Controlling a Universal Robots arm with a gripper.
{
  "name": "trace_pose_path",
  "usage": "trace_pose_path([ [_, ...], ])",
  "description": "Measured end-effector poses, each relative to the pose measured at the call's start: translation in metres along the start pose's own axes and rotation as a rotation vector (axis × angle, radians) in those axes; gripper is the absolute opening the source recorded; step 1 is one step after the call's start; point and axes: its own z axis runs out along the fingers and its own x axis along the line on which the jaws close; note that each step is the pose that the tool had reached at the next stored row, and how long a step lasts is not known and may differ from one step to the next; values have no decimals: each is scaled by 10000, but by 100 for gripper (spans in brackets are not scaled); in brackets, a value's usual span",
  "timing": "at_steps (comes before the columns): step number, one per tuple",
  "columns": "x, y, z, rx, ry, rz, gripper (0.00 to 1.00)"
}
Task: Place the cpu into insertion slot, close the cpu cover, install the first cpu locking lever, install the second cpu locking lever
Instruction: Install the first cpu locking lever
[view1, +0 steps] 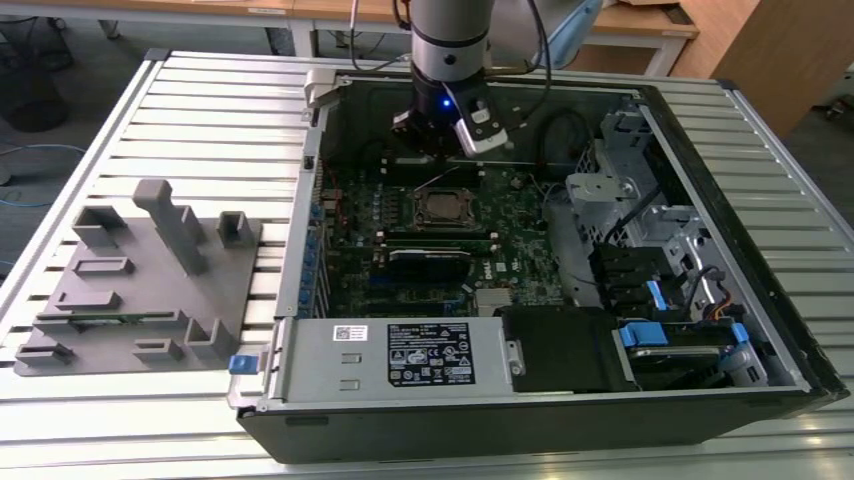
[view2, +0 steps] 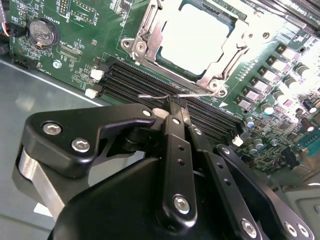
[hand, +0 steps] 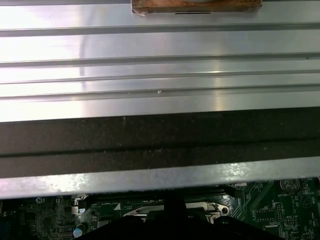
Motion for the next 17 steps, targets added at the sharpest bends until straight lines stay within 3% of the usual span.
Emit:
trace_pose_path([
  [17, -18, -4, 34, 2, 1, 0, 11],
])
